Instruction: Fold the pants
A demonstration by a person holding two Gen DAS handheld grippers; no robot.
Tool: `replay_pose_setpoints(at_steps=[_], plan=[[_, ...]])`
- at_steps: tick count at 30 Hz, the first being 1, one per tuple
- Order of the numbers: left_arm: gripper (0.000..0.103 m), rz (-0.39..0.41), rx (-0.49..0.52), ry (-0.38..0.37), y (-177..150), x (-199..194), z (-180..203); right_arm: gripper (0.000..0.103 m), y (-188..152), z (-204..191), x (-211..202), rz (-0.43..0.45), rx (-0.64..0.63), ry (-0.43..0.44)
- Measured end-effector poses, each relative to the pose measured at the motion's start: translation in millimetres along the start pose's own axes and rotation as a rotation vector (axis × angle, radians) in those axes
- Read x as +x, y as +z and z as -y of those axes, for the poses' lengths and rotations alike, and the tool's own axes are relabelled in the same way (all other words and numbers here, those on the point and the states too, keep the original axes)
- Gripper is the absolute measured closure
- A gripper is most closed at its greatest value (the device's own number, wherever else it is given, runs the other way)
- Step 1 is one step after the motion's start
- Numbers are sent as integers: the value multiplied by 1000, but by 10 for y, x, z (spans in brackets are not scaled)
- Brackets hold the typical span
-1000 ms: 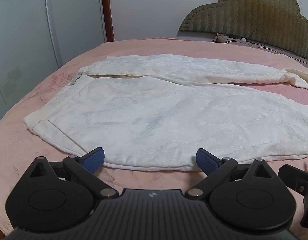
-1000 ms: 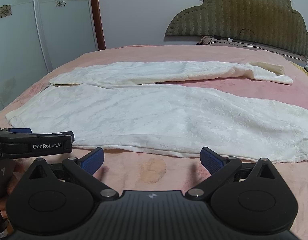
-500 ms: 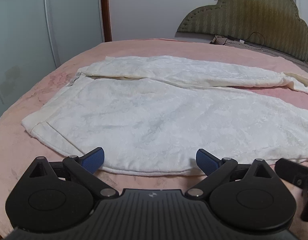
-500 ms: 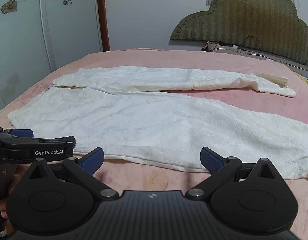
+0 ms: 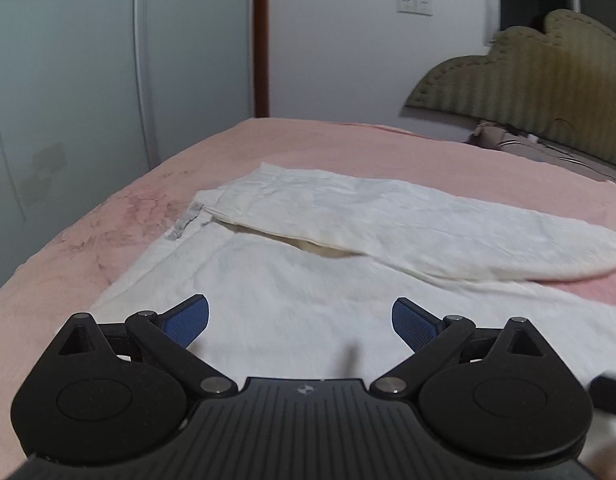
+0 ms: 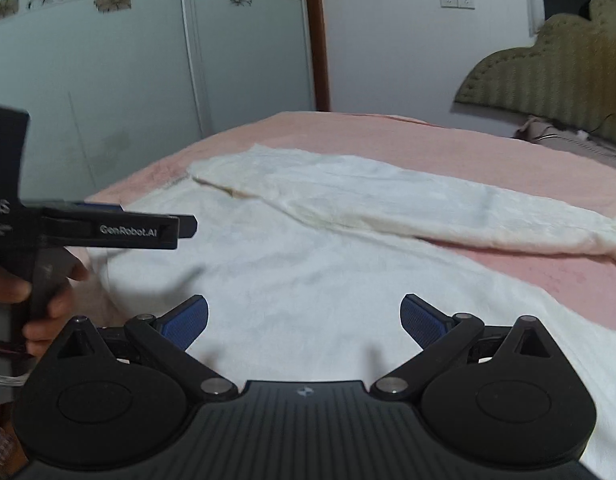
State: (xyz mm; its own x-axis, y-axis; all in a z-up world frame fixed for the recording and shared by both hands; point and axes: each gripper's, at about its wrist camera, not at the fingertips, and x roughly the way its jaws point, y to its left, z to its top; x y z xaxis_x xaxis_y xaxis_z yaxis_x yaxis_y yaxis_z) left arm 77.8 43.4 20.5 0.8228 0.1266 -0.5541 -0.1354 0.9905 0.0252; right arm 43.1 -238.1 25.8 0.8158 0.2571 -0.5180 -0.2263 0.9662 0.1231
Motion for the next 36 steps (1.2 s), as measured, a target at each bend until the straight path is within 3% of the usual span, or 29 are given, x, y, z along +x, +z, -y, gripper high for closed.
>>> replay_pose_setpoints(at_steps=[3,4,6,8,12,14,15,16,25,30,32,33,34,36], plan=[[3,-42,12,71,85,360,-5,0,272,220,215,50,23,12],[3,-61,23,90,89,461,-3,0,354,307,342,40,22,68],[3,-72,44,84,53,582,-5,0,521,482,709,-72,31,153],[2,-68,62,72,-32,649,-5,0,662,576,1009,-129,9,119],[0,-39,104,80,-176,680,62,2,981,735,1487,-119,-21,90],[0,-38,124,78,-180,689,95,18,1146,786,1749,-139,-18,65],[0,-39,126,75,-181,694,103,32,1219,808,1903,-161,-20,40],[0,-40,123,71,-182,692,95,40,1278,831,2048,-179,-27,20],[0,-45,100,44,-170,739,65,40,1610,940,3046,-220,-116,116],[0,-40,101,39,-172,749,64,39,1652,978,3336,-301,-165,236],[0,-40,101,38,-170,750,62,49,1644,969,3300,-303,-210,260],[0,-40,100,37,-169,747,62,72,1632,955,3265,-300,-228,261],[0,-40,100,37,-167,746,63,85,1612,930,3207,-285,-245,244],[0,-41,99,37,-164,743,65,93,1576,865,3089,-239,-301,221]])
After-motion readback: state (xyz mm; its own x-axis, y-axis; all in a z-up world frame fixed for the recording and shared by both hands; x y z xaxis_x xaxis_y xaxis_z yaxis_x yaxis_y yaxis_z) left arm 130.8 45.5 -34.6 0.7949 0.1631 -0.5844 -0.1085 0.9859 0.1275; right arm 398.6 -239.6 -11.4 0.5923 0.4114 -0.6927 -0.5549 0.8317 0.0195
